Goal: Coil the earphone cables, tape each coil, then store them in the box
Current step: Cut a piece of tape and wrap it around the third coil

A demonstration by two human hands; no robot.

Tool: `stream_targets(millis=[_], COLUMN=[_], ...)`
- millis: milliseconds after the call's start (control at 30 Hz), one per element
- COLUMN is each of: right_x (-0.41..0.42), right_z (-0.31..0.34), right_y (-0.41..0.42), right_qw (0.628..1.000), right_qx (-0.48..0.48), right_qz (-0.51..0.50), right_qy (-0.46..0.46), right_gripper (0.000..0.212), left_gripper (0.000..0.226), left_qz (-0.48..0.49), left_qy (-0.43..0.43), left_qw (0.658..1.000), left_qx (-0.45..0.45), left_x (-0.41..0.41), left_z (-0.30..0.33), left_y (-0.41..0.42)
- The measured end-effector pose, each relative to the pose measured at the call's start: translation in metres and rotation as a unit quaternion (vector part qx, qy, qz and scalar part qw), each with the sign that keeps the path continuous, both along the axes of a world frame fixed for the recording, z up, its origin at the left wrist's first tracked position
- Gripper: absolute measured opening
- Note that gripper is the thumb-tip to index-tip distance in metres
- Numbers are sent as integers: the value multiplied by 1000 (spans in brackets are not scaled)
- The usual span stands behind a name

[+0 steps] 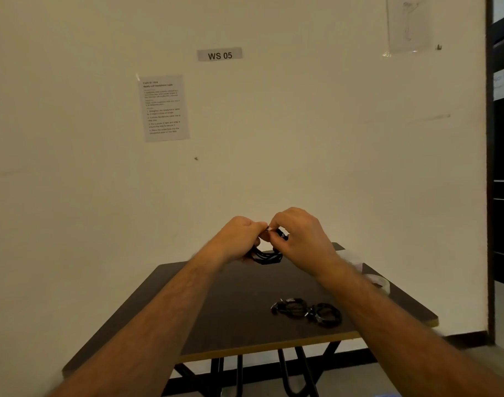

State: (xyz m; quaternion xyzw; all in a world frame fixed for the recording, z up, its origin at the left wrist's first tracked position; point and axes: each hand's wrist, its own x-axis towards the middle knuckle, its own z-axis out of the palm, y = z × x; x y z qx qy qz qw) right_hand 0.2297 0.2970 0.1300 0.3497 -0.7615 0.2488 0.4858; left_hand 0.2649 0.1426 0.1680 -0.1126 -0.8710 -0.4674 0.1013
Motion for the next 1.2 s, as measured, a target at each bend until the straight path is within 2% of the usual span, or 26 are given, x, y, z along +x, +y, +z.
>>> stream_targets(millis=[267,533,667,967,1200], right_x=[0,5,5,0,0], right_z=[-3,-4,-1,16,23], right_y=[-4,0,1,10,13], right_qw=[998,981,972,913,878], right_qx=[-26,-53,-57,-70,-86], right_qz=[22,66,81,99,105], right_qy=[-53,-177,-215,-390,-458], right_gripper=[3,14,16,31,29], left_gripper=[37,36,28,37,37], left_qz=[76,79,72,16,0], left_qy=[111,82,74,75,84], left_qw=[991,994,995,997,996], left_qx=[-22,7,10,-20,6], left_x=[0,-3,-1,-1,-5], left_z=[-11,-16,-19,-27,-36], left_y=[3,2,1,1,5])
